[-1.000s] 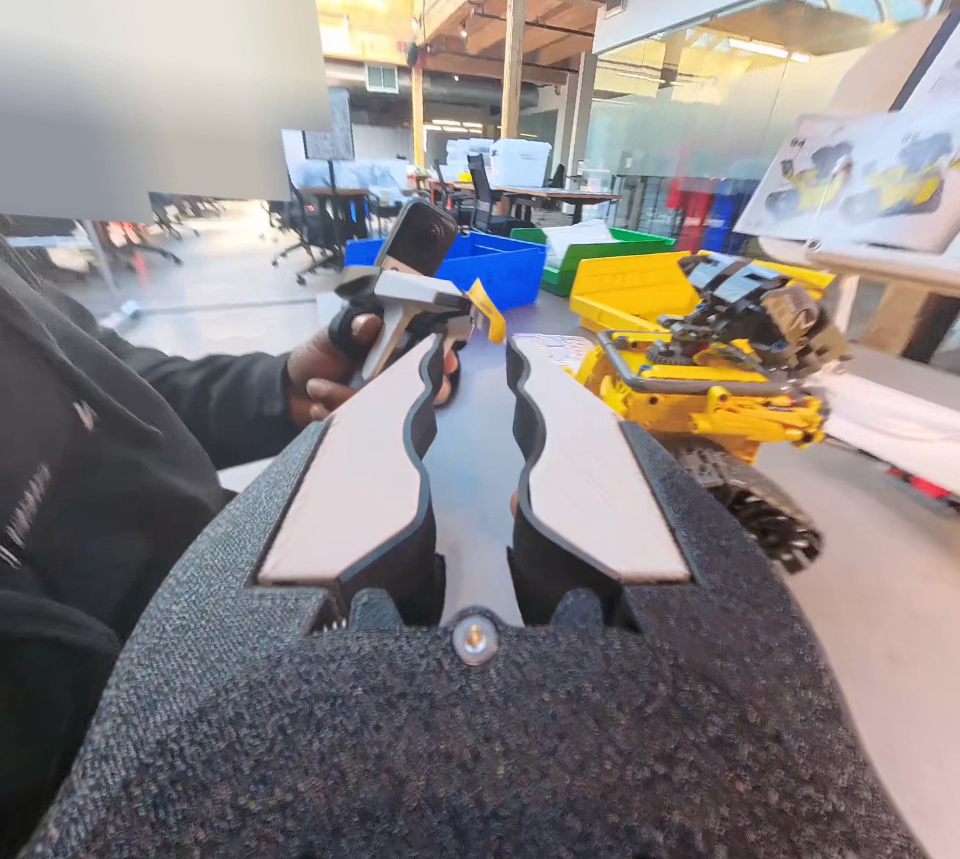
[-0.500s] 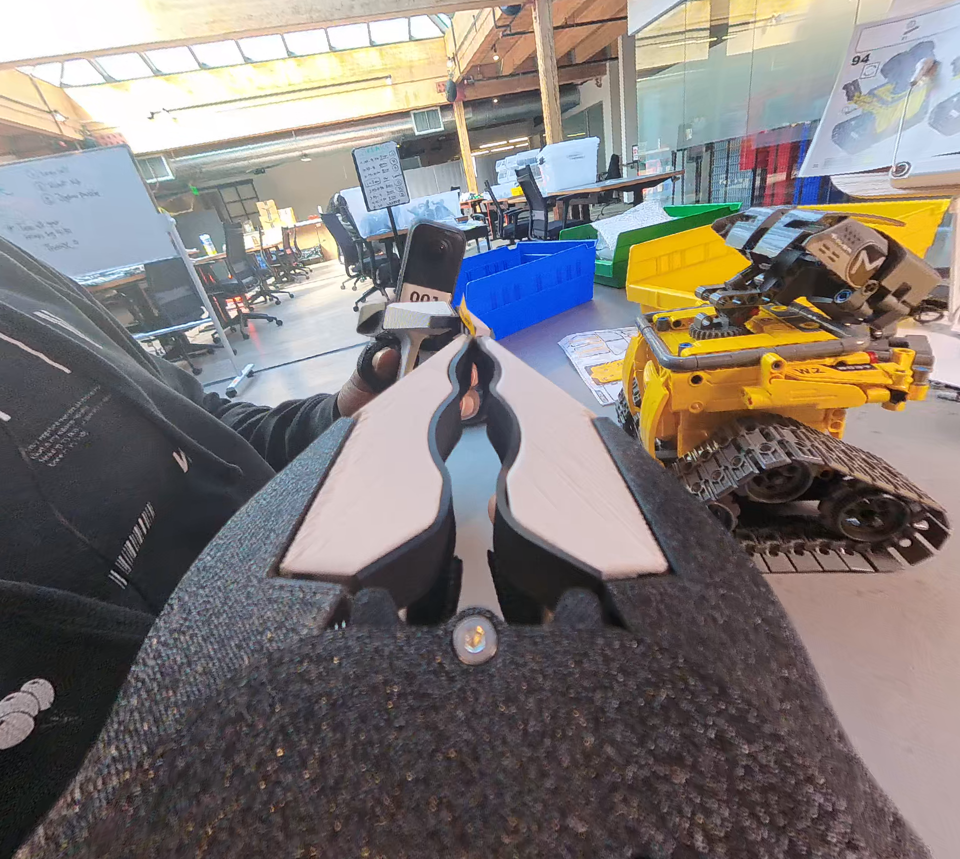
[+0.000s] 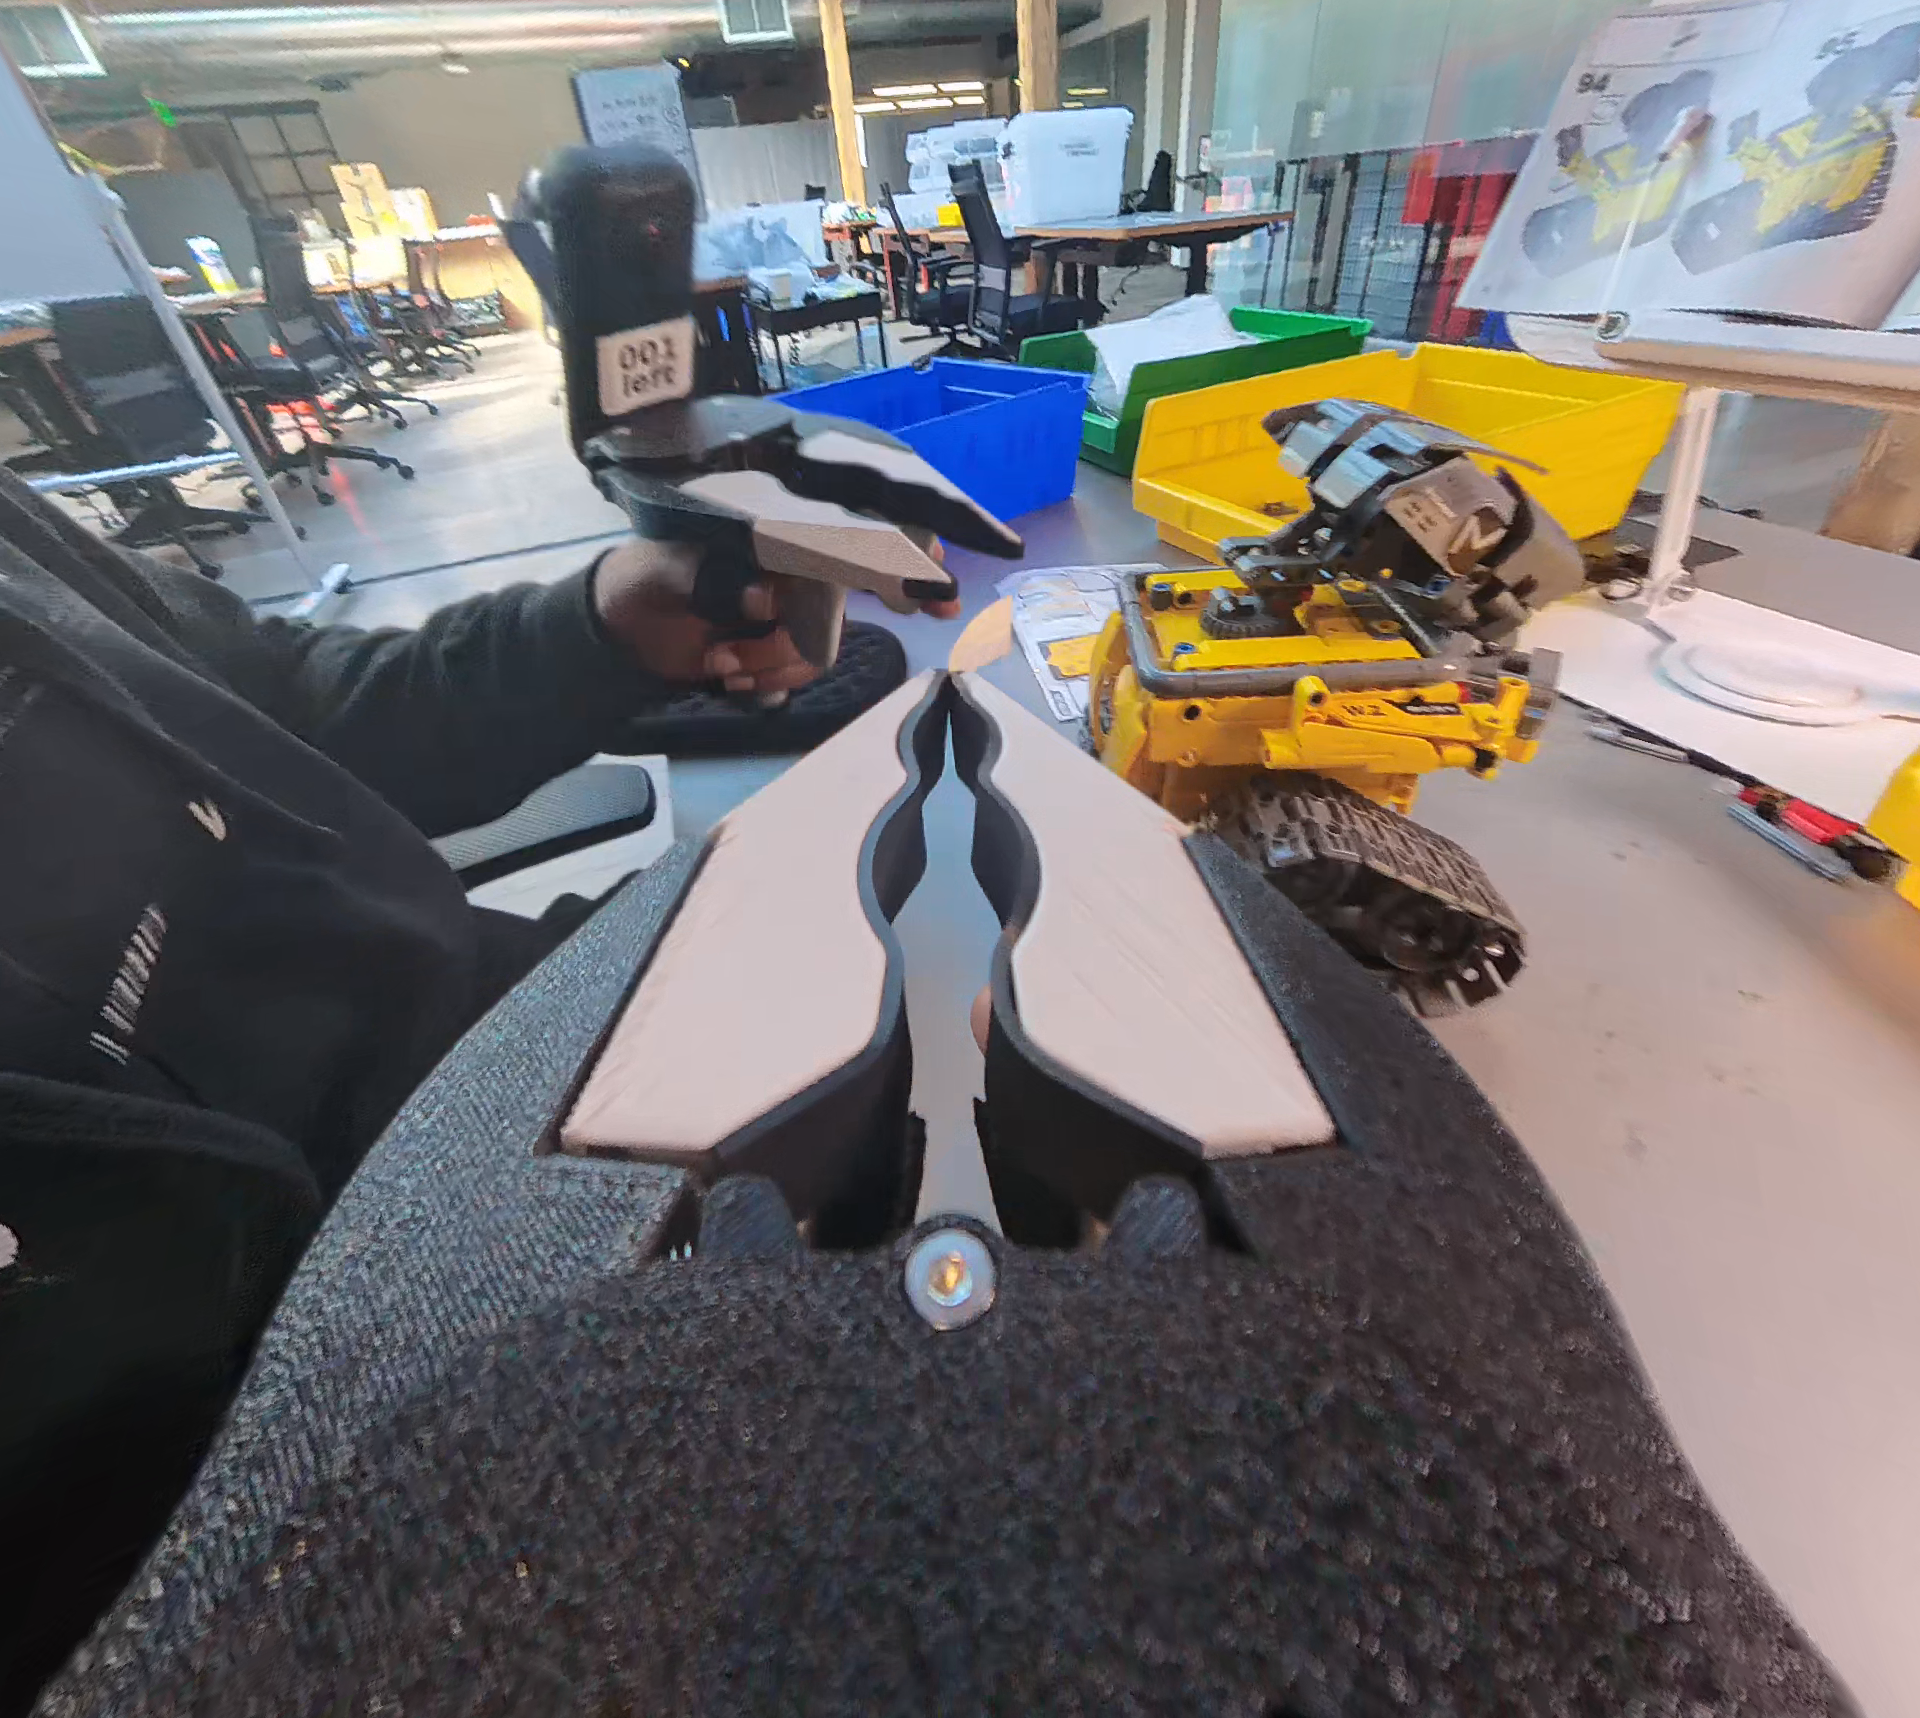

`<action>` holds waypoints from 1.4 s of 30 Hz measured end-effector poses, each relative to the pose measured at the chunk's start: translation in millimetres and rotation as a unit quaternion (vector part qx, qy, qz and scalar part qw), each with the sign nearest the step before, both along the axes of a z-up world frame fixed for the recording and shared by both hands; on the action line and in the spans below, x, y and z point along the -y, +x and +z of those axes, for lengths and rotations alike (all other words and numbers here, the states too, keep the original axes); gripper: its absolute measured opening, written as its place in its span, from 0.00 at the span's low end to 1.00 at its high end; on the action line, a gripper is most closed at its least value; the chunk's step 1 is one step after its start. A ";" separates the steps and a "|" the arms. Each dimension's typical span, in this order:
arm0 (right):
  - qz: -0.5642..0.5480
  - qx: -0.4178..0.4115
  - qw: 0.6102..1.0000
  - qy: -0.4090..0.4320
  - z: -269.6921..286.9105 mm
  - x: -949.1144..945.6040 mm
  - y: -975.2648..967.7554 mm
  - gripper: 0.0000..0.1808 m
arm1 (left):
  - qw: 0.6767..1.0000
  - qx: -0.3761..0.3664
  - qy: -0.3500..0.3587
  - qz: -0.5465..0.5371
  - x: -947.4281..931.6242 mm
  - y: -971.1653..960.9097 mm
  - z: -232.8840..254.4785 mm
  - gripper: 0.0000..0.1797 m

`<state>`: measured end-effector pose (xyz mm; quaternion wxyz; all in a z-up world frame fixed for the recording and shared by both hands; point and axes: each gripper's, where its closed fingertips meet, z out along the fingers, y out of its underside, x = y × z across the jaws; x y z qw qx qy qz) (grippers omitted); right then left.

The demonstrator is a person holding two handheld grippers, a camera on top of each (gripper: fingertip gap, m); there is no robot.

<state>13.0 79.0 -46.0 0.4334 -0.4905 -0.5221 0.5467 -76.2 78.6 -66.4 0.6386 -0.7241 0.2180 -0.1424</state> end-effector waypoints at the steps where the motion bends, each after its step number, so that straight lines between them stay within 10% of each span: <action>1: -0.010 0.007 1.000 0.005 -1.2 -6.7 2.4 0.00 | 0.997 -0.069 0.007 0.030 -8.5 -8.0 -2.5 0.17; 7: -0.035 0.019 0.999 0.013 -5.9 -21.7 14.7 0.00 | 0.901 -0.427 0.053 0.057 -46.3 -24.0 -28.6 0.18; 16: -0.059 0.013 0.998 -0.010 -16.1 -36.5 37.8 0.00 | 0.826 -0.562 0.045 -0.021 -59.0 -26.7 -39.9 0.04; 32: -0.075 -0.005 0.997 0.005 12.0 -28.9 54.3 0.00 | 0.957 -0.167 0.140 -0.191 3.0 26.1 14.0 0.03; 42: -0.046 -0.006 0.999 0.006 18.7 -18.4 31.1 0.00 | 0.981 0.067 -0.011 -0.181 -14.9 -53.8 1.1 0.03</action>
